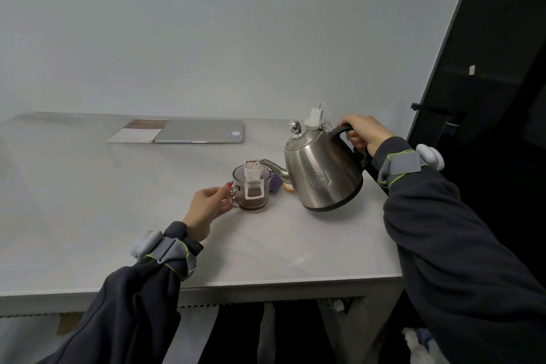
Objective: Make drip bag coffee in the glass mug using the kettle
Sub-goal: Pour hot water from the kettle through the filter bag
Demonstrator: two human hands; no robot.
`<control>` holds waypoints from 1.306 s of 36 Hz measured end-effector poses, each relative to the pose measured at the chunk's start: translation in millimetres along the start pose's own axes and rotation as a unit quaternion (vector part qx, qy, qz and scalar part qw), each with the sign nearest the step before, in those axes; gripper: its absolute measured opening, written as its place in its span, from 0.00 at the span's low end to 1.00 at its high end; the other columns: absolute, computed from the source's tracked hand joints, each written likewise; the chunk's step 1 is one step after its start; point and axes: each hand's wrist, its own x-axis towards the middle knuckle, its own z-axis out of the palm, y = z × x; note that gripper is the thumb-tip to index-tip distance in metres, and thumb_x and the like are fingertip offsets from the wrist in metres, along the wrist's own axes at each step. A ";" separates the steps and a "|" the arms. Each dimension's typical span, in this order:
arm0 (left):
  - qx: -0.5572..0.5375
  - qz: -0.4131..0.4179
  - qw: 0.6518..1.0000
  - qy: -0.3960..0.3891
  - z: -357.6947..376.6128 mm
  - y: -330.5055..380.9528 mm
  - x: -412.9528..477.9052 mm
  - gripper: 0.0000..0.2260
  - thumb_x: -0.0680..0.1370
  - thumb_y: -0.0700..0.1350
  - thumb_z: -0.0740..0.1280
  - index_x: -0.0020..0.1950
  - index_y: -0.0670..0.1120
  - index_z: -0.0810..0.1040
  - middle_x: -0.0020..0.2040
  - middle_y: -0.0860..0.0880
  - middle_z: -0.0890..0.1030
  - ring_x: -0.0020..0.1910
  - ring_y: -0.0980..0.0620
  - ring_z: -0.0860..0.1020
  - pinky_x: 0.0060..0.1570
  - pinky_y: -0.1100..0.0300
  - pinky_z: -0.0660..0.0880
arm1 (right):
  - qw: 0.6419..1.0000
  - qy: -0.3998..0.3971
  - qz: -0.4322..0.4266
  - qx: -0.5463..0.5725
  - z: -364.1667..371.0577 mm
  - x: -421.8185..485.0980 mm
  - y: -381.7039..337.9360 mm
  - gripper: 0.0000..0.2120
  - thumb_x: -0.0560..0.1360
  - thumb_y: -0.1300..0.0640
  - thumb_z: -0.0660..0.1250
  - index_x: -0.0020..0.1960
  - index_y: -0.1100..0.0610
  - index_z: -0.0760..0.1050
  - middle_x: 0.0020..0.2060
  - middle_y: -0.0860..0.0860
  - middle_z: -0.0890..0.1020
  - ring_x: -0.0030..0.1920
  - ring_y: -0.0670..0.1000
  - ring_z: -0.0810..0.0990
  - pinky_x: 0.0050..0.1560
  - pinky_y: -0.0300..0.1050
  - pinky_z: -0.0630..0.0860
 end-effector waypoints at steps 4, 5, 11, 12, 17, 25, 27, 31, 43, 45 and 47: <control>0.002 -0.003 1.000 0.001 -0.3 0.4 -1.0 0.10 0.79 0.45 0.64 0.43 0.41 0.79 0.38 0.47 0.81 0.38 0.52 0.79 0.52 0.60 0.77 | 1.000 0.003 -0.005 0.004 -0.3 2.5 0.1 0.12 0.71 0.58 0.60 0.30 0.53 0.63 0.14 0.44 0.59 0.17 0.44 0.53 0.20 0.32 0.49; 0.001 -0.003 1.000 0.001 -0.4 0.5 -0.7 0.10 0.79 0.45 0.64 0.43 0.41 0.79 0.38 0.47 0.81 0.38 0.52 0.79 0.52 0.61 0.77 | 1.000 0.003 -0.006 0.005 -0.3 3.0 0.0 0.12 0.71 0.58 0.60 0.30 0.53 0.63 0.14 0.44 0.59 0.17 0.44 0.53 0.20 0.32 0.49; -0.001 -0.004 1.000 0.001 -1.1 0.4 1.1 0.10 0.79 0.45 0.65 0.43 0.40 0.79 0.37 0.48 0.81 0.33 0.56 0.79 0.49 0.63 0.78 | 1.000 0.002 -0.005 0.006 -1.6 3.0 -0.9 0.12 0.71 0.58 0.60 0.30 0.53 0.63 0.15 0.45 0.59 0.18 0.45 0.53 0.20 0.33 0.49; 0.000 -0.004 1.000 0.003 -1.0 0.6 0.9 0.10 0.79 0.45 0.65 0.43 0.40 0.79 0.37 0.48 0.80 0.33 0.56 0.79 0.48 0.64 0.79 | 1.000 0.000 -0.004 0.007 -1.8 2.8 -0.6 0.12 0.71 0.58 0.60 0.30 0.53 0.63 0.15 0.44 0.59 0.18 0.45 0.53 0.20 0.33 0.49; -0.005 -0.004 1.000 0.002 -0.5 1.2 0.1 0.10 0.79 0.45 0.65 0.42 0.41 0.79 0.35 0.49 0.81 0.32 0.57 0.79 0.46 0.65 0.79 | 1.000 -0.004 0.000 0.011 -2.0 1.6 1.5 0.11 0.71 0.58 0.60 0.31 0.53 0.64 0.15 0.44 0.59 0.17 0.45 0.53 0.20 0.32 0.49; -0.014 -0.011 1.000 -0.006 -2.1 -1.0 1.3 0.10 0.79 0.45 0.65 0.43 0.39 0.80 0.36 0.48 0.81 0.32 0.57 0.79 0.52 0.62 0.78 | 0.999 -0.019 0.009 0.047 0.3 1.7 8.9 0.15 0.73 0.57 0.60 0.30 0.53 0.60 0.15 0.44 0.57 0.16 0.44 0.52 0.20 0.32 0.48; -0.015 -0.011 1.000 -0.008 -2.0 -1.3 1.2 0.10 0.79 0.45 0.65 0.43 0.39 0.80 0.35 0.49 0.81 0.32 0.57 0.79 0.51 0.64 0.78 | 0.998 -0.021 0.014 0.061 1.6 1.1 11.2 0.16 0.73 0.57 0.59 0.29 0.52 0.59 0.14 0.44 0.57 0.15 0.44 0.52 0.20 0.32 0.48; -0.019 -0.008 1.000 -0.012 -2.3 -1.2 1.5 0.10 0.79 0.45 0.65 0.43 0.39 0.80 0.35 0.49 0.81 0.32 0.58 0.79 0.49 0.65 0.78 | 0.997 -0.024 0.020 0.068 4.2 1.5 14.6 0.15 0.73 0.57 0.59 0.30 0.52 0.59 0.15 0.44 0.57 0.16 0.44 0.52 0.19 0.33 0.48; -0.014 -0.008 1.000 -0.009 -3.3 -3.5 2.9 0.12 0.78 0.46 0.65 0.50 0.37 0.79 0.42 0.45 0.80 0.37 0.55 0.79 0.51 0.64 0.78 | 0.996 -0.018 0.026 0.085 7.4 -1.7 19.9 0.17 0.73 0.57 0.59 0.28 0.52 0.58 0.14 0.44 0.57 0.15 0.44 0.52 0.19 0.33 0.48; -0.008 -0.004 1.000 -0.006 -2.9 -3.2 2.8 0.12 0.78 0.46 0.65 0.48 0.37 0.80 0.42 0.45 0.81 0.39 0.54 0.79 0.51 0.64 0.78 | 0.996 -0.014 0.024 0.088 7.1 -1.1 20.2 0.17 0.73 0.57 0.60 0.28 0.52 0.58 0.14 0.44 0.57 0.15 0.44 0.52 0.19 0.33 0.48; -0.010 0.000 1.000 -0.007 -2.0 -2.8 3.4 0.11 0.78 0.46 0.65 0.47 0.38 0.80 0.42 0.45 0.81 0.37 0.56 0.79 0.50 0.65 0.78 | 0.995 -0.012 0.023 0.093 5.9 0.4 20.4 0.17 0.73 0.56 0.60 0.29 0.52 0.58 0.14 0.44 0.57 0.15 0.44 0.52 0.19 0.33 0.48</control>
